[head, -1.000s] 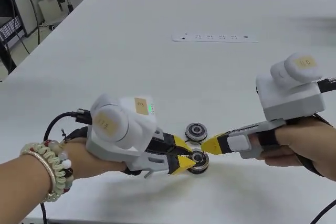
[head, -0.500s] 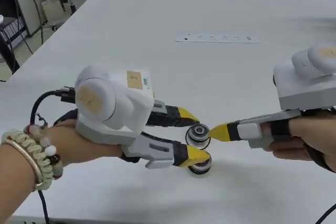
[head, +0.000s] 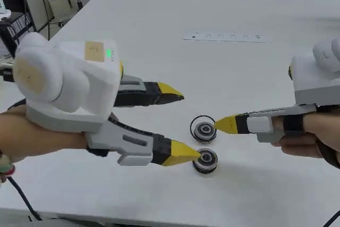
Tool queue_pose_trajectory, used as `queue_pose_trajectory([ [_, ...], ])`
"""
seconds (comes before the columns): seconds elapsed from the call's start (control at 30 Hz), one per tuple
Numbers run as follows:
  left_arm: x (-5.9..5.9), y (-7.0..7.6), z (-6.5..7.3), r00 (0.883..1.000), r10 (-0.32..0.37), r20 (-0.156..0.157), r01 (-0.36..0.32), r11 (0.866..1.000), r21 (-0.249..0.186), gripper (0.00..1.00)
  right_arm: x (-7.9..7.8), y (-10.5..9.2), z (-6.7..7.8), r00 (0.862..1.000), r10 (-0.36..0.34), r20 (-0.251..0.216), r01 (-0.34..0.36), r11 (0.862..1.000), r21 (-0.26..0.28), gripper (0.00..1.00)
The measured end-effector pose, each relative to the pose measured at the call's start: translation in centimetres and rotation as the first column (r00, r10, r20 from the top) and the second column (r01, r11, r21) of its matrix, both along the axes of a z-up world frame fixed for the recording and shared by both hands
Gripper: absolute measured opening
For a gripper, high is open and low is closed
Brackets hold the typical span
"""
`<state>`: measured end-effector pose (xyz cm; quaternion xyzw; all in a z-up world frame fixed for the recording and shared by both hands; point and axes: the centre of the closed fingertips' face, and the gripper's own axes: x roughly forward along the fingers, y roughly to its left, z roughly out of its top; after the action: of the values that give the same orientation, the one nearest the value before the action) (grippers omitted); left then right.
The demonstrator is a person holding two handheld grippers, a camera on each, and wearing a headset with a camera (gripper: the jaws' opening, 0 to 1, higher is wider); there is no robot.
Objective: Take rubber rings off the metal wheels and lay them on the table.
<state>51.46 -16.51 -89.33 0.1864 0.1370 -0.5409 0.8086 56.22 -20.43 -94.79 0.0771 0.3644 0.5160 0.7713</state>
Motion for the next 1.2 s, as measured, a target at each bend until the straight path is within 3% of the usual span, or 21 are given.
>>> queue_pose_trajectory([
  [0.2, -0.5, 3.1, 0.4, 0.995, 0.098, -0.003, -0.098, 0.995, 0.004, 0.69, -0.5, 0.7, 0.3, 1.000, 0.024, 0.009, -0.024, 1.000, 0.008, 0.00],
  [0.47, -0.9, 6.8, 0.9, 0.966, 0.257, -0.008, -0.257, 0.966, -0.038, 0.76, -1.1, 1.6, 0.6, 0.998, 0.051, 0.027, -0.052, 0.999, 0.010, 0.00],
  [0.77, -1.7, 7.7, -0.4, 0.941, 0.332, -0.066, -0.337, 0.935, -0.107, 0.81, -2.7, 3.1, -0.3, 0.993, 0.115, 0.036, -0.114, 0.993, -0.021, 0.00],
  [0.97, -2.3, 7.4, -2.4, 0.938, 0.330, -0.109, -0.339, 0.938, -0.072, 0.82, -4.1, 4.3, -1.2, 0.984, 0.173, 0.041, -0.170, 0.984, -0.058, 0.00],
  [1.2, -2.6, 7.1, -3.4, 0.937, 0.317, -0.145, -0.327, 0.944, -0.052, 0.82, -4.9, 4.9, -2.4, 0.978, 0.205, 0.037, -0.201, 0.975, -0.094, 0.00],
])
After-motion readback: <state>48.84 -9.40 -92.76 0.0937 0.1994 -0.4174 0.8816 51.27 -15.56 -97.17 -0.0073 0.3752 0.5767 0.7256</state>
